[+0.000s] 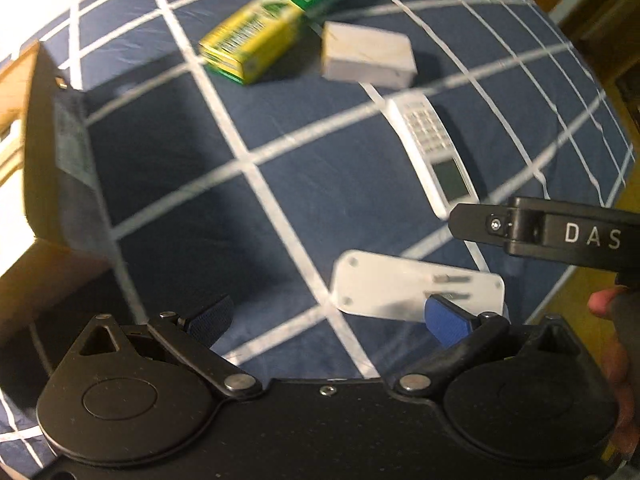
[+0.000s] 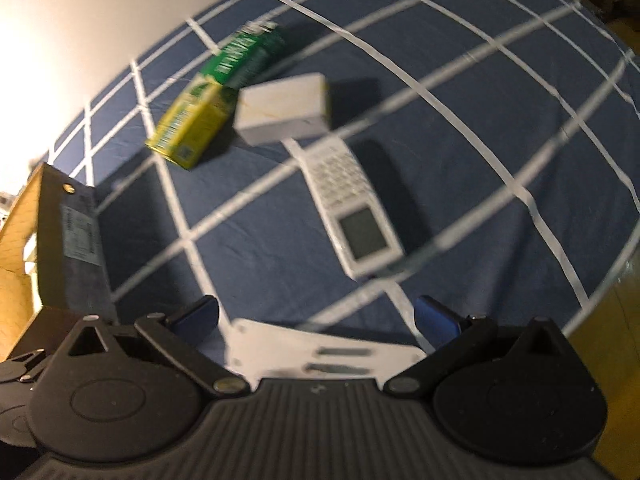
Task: Organize objects
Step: 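Move both tools out of the box toward the white plug adapter plate, then close the right tool on the plate's prong end while the left tool grips its other end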
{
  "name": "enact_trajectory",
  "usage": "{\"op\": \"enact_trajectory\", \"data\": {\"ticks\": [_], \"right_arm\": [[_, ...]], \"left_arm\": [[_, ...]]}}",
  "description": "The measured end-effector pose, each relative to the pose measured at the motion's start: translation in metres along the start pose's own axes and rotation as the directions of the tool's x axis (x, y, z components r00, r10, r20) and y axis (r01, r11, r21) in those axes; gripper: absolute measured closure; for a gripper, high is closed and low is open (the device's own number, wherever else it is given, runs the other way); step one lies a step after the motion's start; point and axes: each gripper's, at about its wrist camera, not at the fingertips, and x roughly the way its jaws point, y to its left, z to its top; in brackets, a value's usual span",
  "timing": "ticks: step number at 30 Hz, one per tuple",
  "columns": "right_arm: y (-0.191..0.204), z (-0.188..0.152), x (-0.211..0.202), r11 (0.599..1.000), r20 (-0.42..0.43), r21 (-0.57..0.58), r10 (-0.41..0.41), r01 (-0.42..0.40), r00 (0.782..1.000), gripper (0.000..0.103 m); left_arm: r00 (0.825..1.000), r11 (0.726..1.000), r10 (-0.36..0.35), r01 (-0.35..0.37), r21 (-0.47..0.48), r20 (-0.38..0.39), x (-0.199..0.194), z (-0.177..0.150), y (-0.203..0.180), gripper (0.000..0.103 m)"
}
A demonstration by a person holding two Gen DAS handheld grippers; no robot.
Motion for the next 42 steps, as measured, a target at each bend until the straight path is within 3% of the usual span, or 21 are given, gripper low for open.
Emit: {"op": "enact_trajectory", "data": {"ticks": [10, 25, 34, 42], "right_arm": [[-0.036, -0.023, 0.026, 0.996, -0.078, 0.086, -0.014, 0.021, 0.997, 0.000], [-0.048, -0.034, 0.053, 0.988, -0.134, 0.152, 0.001, 0.020, 0.991, 0.001], [-0.046, -0.032, 0.065, 0.988, -0.154, 0.153, 0.030, -0.006, 0.988, 0.012], [-0.043, -0.030, 0.069, 0.990, -0.159, 0.140, 0.022, 0.001, 0.987, 0.014]], "left_arm": [[0.996, 0.998, -0.015, 0.020, 0.059, -0.090, 0.039, 0.000, -0.025, 0.000], [0.987, 0.992, -0.046, 0.063, 0.112, -0.156, 0.070, 0.007, -0.034, 0.000], [0.982, 0.990, -0.083, 0.101, 0.100, -0.170, 0.080, 0.014, -0.030, 0.000], [0.977, 0.987, -0.105, 0.125, 0.102, -0.184, 0.084, 0.016, -0.032, 0.012]]}}
